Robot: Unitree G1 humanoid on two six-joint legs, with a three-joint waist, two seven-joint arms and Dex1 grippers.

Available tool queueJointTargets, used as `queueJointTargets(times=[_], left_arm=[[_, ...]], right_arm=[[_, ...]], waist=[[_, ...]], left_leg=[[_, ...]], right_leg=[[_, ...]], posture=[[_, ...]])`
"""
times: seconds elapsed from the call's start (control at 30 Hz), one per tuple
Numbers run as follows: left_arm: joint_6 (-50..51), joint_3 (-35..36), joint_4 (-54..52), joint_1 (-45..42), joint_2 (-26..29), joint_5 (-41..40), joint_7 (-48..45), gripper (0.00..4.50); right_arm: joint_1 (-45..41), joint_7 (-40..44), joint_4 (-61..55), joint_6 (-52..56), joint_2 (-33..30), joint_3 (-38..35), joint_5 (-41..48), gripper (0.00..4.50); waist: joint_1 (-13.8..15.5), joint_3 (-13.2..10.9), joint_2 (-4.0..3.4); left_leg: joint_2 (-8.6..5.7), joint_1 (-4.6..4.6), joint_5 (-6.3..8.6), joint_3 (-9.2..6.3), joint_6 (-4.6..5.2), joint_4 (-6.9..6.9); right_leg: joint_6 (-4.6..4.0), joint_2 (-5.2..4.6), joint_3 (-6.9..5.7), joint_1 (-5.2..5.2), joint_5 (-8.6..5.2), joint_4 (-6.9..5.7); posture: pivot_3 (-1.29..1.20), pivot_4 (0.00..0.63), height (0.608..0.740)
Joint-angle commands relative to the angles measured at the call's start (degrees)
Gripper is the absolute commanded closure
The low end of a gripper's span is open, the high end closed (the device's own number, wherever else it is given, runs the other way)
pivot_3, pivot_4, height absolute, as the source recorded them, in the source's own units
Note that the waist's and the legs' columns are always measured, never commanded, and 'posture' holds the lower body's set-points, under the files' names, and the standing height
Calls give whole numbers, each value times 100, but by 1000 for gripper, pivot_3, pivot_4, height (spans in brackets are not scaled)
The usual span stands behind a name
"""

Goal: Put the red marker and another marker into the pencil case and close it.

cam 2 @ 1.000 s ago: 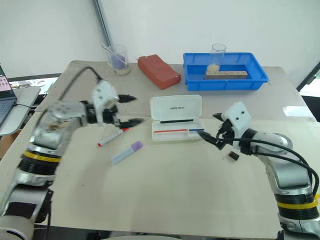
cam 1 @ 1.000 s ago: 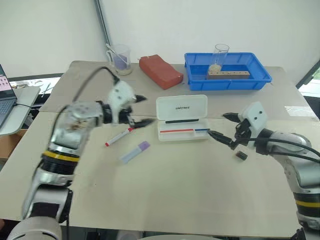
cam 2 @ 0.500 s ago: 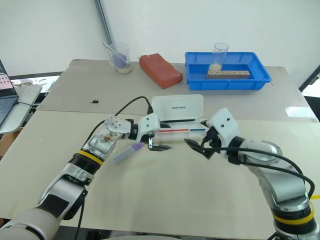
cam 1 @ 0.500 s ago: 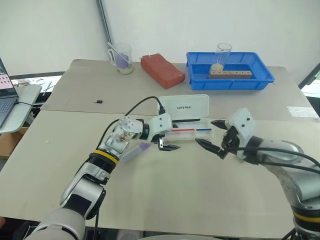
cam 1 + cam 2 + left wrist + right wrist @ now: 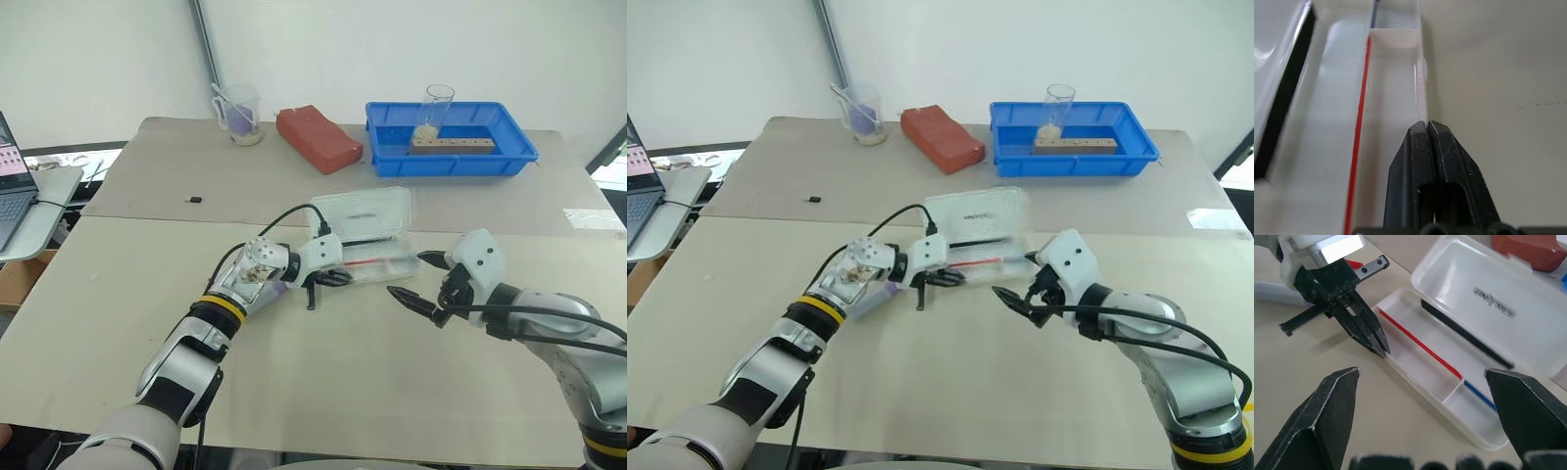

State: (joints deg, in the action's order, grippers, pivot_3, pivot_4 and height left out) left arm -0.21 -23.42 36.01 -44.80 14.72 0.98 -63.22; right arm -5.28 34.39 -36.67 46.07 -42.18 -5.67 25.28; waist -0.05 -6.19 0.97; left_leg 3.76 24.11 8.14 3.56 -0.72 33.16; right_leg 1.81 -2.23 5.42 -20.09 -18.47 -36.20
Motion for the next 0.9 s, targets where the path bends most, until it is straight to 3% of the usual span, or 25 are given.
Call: queueJointTargets(times=[0.03, 0.37, 0.77, 0.9], left_arm=[[-137, 75, -193, -84, 19, 26, -94, 4481], [902, -279, -2939, 1182, 805, -23, -741, 4481], [1756, -364, -3894, 1696, 989, 84, -324, 4481], [1946, -388, -4188, 1832, 1058, 66, -272, 3077]], right_arm=[[-97, 27, -31, -202, -43, -67, -54, 0], [73, 756, -298, -99, -475, -157, 374, 0], [248, 999, -52, -387, -509, -2, 255, 0], [246, 1040, 94, -507, -528, 39, 197, 0]], waist=[[1, 0, -1], [-42, 17, -30], [-26, 14, -24], [-23, 13, -22]], left_leg=[[0, 0, 0, 0, 0, 1], [3, 3, 0, -9, 1, 3], [2, 7, 5, -15, 10, 18], [2, 6, 5, -15, 11, 20]], right_leg=[[0, 0, 0, 0, 0, 0], [-1, 6, 0, 5, 0, -1], [0, 8, 2, 7, 0, -1], [0, 8, 3, 8, 0, -1]], posture=[[0, 150, 740], [0, 150, 740], [0, 150, 740], [0, 150, 740]])
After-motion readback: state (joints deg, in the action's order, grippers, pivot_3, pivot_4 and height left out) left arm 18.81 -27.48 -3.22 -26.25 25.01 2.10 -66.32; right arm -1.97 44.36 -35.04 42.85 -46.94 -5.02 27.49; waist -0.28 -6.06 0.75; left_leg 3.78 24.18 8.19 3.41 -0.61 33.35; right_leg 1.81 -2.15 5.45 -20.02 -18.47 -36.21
